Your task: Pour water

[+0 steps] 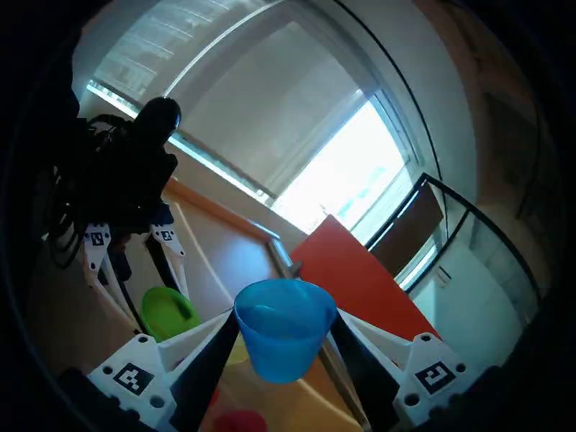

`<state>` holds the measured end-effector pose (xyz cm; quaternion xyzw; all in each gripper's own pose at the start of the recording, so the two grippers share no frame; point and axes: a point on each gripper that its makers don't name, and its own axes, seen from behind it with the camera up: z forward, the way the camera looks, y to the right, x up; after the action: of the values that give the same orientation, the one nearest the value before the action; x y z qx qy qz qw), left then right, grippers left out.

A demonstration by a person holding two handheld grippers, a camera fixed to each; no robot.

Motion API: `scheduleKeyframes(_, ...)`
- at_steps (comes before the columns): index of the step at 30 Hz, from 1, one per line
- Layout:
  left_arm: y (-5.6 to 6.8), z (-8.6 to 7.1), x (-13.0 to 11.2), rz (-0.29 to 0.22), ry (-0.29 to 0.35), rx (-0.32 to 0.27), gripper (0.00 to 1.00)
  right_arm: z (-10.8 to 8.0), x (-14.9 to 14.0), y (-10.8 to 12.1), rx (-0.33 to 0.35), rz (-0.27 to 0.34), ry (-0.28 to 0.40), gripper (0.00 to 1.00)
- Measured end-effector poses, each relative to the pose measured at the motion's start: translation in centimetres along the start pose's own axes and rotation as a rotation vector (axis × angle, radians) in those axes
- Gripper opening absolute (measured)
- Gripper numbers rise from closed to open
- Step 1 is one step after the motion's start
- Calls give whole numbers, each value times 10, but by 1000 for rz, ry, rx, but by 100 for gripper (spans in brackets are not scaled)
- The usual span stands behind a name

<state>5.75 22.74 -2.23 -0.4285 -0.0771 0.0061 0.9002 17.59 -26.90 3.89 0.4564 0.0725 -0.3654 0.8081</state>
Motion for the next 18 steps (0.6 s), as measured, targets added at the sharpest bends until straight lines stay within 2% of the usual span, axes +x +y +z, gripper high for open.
scheduleKeyframes(18,9,4,1,28,-5,-14,86,0,2,2,0,-104,-16,90)
